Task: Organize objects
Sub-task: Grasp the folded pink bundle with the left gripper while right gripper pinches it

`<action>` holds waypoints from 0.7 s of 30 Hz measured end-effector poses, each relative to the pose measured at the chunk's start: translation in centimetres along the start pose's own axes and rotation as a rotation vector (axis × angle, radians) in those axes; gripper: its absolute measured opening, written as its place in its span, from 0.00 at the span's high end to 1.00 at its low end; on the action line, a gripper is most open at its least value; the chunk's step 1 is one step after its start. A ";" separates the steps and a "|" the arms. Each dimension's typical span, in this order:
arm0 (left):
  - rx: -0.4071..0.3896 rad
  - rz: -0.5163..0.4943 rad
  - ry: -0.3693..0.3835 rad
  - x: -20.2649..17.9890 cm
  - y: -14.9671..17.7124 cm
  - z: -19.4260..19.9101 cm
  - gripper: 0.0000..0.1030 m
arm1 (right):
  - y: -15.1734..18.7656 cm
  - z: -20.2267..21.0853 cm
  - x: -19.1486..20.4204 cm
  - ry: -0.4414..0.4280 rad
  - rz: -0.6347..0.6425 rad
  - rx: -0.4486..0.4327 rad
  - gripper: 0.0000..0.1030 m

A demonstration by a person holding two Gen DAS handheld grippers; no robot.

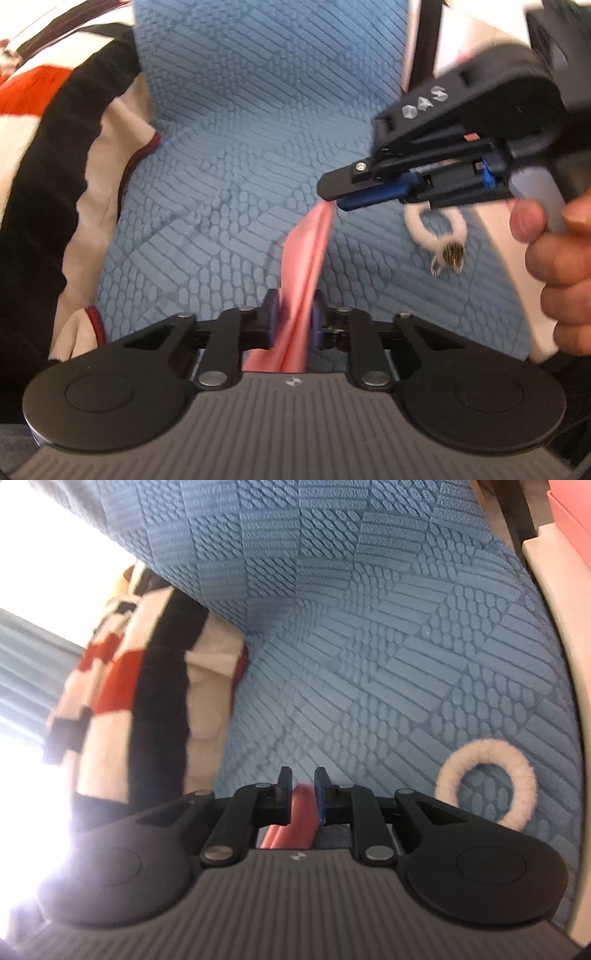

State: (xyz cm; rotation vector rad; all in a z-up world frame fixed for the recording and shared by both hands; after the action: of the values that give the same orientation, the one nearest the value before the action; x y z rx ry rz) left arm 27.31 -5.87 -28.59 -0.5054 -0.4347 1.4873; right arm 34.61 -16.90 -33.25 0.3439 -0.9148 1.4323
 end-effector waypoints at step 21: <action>-0.089 0.338 0.275 2.6 -2.4 2.4 0.88 | 0.8 -2.9 2.6 -0.191 -0.081 0.048 0.29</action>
State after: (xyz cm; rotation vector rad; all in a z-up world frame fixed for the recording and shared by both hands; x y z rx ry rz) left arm 28.03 -3.18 -25.29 -0.8748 -0.2041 1.6943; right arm 34.51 -12.97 -33.45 0.5552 -1.0092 1.3647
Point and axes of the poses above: each gripper's, at about its wrist camera, not at the fingertips, and z roughly against the way its jaws point, x to its left, y to its underside, the point moved 9 cm from there along -z, roughly the way its jaws point, and after that the axes turned 1 degree about y, right-handed, at the moved point
